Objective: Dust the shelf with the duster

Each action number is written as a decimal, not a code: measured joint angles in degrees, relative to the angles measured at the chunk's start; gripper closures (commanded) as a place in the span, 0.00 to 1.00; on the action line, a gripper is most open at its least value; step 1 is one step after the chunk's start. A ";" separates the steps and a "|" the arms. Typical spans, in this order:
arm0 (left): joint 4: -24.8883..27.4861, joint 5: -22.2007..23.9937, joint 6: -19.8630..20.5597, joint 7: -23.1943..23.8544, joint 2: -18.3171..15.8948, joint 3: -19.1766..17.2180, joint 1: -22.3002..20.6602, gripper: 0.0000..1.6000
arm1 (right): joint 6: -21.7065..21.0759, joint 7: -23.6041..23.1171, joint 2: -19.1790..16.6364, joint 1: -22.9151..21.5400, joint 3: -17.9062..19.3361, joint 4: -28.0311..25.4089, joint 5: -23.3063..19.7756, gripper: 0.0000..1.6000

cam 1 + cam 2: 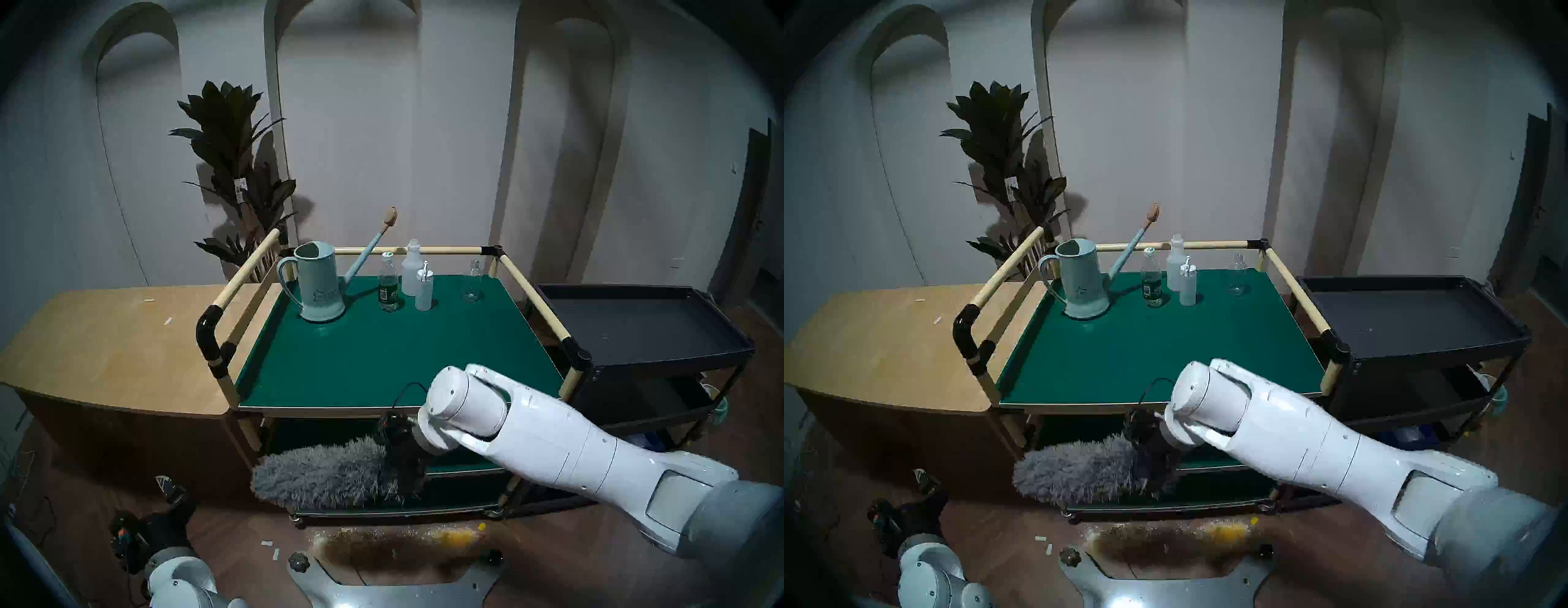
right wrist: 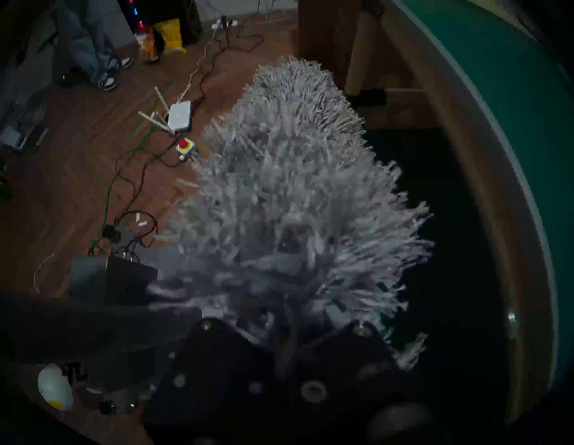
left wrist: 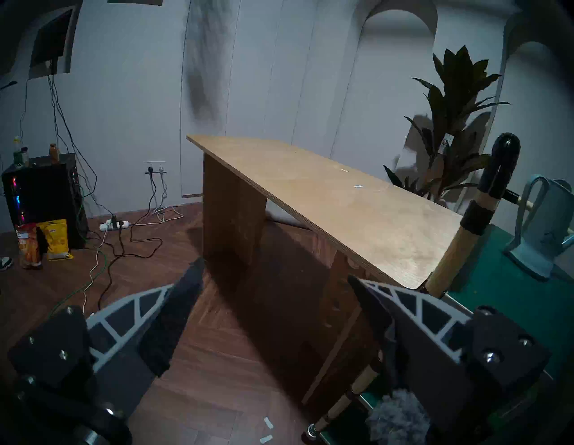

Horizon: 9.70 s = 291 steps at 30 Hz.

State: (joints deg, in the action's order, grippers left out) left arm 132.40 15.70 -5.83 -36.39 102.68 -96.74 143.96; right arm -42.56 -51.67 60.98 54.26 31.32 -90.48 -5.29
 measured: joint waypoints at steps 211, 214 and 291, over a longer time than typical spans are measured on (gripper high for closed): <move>-14.55 -4.21 19.54 38.37 -29.47 14.02 -46.66 0.00 | -8.61 23.56 -40.69 25.88 54.45 10.02 -46.79 1.00; -15.59 -3.79 19.34 38.83 -29.61 13.72 -47.32 0.00 | -7.54 26.95 -38.88 26.93 55.83 9.56 -47.26 1.00; -24.35 -4.00 14.67 35.33 -27.12 11.48 -52.54 0.00 | 5.69 45.62 -24.08 33.72 70.09 -9.86 -48.12 0.00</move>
State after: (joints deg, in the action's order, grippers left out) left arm 108.05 11.71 8.84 -1.06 75.56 -85.26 91.41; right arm -36.87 -6.05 36.91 87.98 101.41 -100.34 -53.41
